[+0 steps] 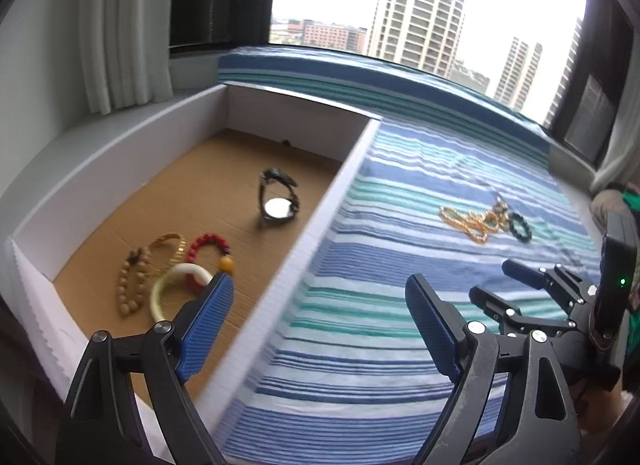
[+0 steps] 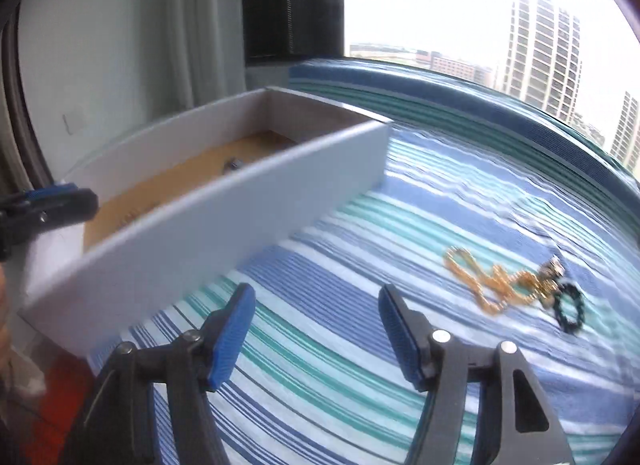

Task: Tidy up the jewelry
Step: 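Move both tools back over the remaining jewelry on the bedspread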

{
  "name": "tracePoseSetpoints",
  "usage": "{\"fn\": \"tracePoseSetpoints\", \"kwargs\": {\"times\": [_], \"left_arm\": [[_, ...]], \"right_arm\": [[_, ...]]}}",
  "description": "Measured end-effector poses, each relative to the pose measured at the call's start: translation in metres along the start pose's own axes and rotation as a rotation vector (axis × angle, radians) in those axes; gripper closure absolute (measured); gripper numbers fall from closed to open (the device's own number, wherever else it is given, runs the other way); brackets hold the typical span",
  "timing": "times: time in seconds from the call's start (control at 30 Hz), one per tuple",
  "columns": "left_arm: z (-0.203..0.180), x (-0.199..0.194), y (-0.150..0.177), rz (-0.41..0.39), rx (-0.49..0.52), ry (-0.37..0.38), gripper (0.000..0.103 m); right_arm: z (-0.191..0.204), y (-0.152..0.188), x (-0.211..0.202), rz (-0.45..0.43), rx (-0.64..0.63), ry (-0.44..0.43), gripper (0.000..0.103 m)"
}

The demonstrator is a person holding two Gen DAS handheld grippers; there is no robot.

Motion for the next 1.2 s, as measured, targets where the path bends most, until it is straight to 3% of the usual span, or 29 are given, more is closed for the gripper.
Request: {"fn": "tracePoseSetpoints", "kwargs": {"times": [0.17,0.4,0.63,0.97,1.2], "left_arm": [[-0.059,0.011,0.027,0.074,0.126,0.082,0.014],[-0.091,0.025,0.055,0.137,0.218,0.086,0.014],[-0.095,0.024,0.064,0.138,0.232,0.078,0.011],[-0.089,0.032,0.068,0.177,0.194,0.072,0.011],[-0.090,0.034,0.075,0.198,0.184,0.081,0.011]], "right_arm": [[-0.053,0.066,-0.038,0.012,0.133,0.143,0.038],[-0.096,0.119,-0.074,0.001,0.249,0.271,0.038],[-0.101,0.125,-0.085,-0.048,0.290,0.287,0.038],[-0.079,0.125,-0.074,-0.028,0.259,0.254,0.037],[-0.074,0.124,-0.081,-0.055,0.264,0.270,0.029]]}}
Point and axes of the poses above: each gripper's, at about its wrist camera, not at the fingertips, and x roughly the way its jaws point, z to its left, y to its underside, the point moved 2 cm from there along x, roughly the way its jaws point, and after that the axes turned 11 degrees about -y, right-handed, at the moved point
